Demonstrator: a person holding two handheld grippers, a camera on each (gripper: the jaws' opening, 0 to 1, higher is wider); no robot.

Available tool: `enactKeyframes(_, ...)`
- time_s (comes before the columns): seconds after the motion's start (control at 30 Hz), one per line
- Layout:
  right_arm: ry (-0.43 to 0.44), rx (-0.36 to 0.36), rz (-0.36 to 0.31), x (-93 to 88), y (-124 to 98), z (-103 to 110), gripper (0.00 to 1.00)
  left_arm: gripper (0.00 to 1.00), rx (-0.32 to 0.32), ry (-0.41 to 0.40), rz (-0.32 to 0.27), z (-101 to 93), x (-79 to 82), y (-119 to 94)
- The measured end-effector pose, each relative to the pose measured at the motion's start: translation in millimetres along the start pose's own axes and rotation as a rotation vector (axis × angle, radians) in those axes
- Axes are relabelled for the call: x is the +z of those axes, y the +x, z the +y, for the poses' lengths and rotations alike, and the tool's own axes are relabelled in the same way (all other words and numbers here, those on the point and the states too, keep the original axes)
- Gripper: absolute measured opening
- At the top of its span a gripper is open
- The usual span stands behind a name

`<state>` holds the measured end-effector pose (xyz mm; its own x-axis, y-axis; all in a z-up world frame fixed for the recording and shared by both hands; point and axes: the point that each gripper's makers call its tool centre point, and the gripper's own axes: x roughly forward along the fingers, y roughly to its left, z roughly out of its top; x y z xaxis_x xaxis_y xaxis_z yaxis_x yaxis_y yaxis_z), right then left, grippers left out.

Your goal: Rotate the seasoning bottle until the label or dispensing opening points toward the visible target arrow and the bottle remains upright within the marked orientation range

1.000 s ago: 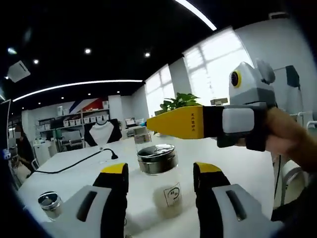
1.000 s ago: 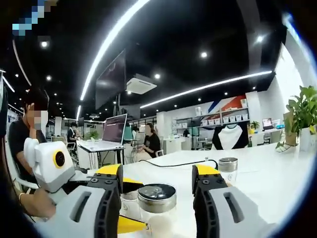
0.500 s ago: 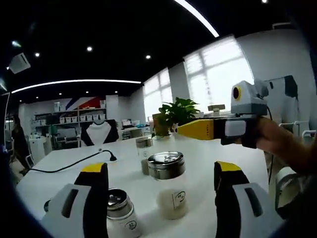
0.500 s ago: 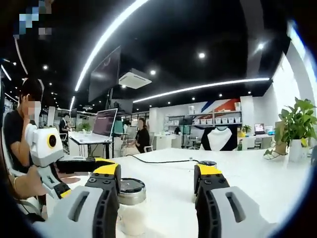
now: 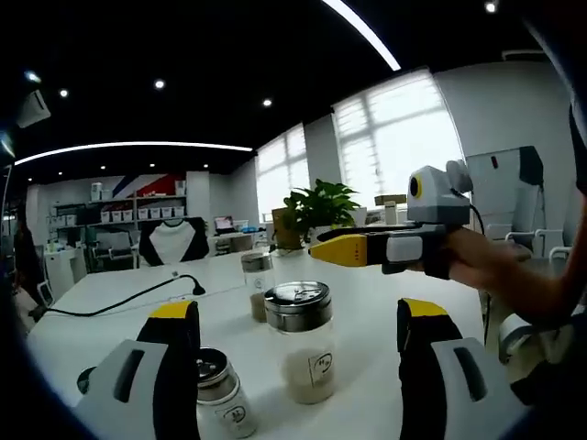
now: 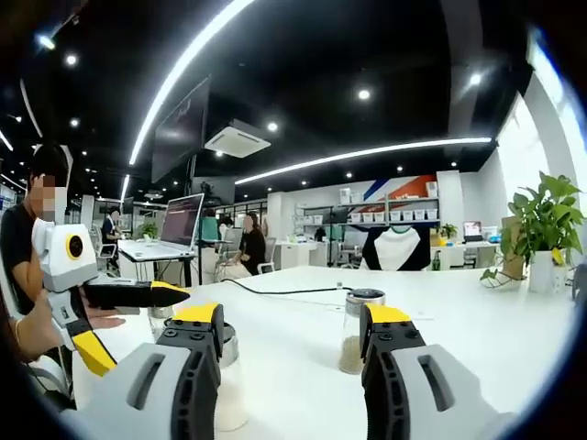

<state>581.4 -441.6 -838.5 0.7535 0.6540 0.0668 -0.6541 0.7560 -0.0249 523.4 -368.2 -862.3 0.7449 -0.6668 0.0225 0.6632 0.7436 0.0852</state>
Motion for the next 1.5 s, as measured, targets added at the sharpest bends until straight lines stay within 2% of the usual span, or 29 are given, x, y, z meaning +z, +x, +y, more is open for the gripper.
enactKeyframes(0.23,0.011,-0.028,0.017,-6.7,19.5,-23.5,0.59,0.94,0.017,0.003,0.039,7.0,-6.9,1.0)
enactKeyframes(0.47,0.008,-0.051,0.032,-10.7,37.2,-43.1,0.58,0.93,0.015,0.005,0.048,8.7,-8.1,-0.8)
enactKeyframes(0.57,0.044,-0.069,0.014,-9.4,43.0,-53.0,0.58,0.93,0.009,-0.001,0.045,8.3,-7.2,-0.1)
enactKeyframes(0.7,0.032,-0.081,0.021,-10.0,52.5,-62.2,0.58,0.93,0.004,-0.012,0.032,7.3,-5.1,1.7)
enactKeyframes(0.8,0.022,-0.081,0.031,-11.5,59.9,-65.9,0.57,0.93,-0.003,-0.009,0.034,5.8,-4.9,2.9)
enactKeyframes(1.07,-0.009,-0.068,0.092,-29.1,87.4,-76.5,0.55,0.93,-0.012,-0.005,0.027,6.7,-0.1,6.6)
enactKeyframes(1.2,-0.018,-0.079,0.113,-35.7,97.6,-85.7,0.52,0.93,0.003,0.015,0.055,7.6,-7.3,9.9)
enactKeyframes(1.5,-0.02,-0.083,0.151,-48.8,108.0,-93.5,0.52,0.92,-0.011,-0.006,0.053,5.4,-9.1,12.3)
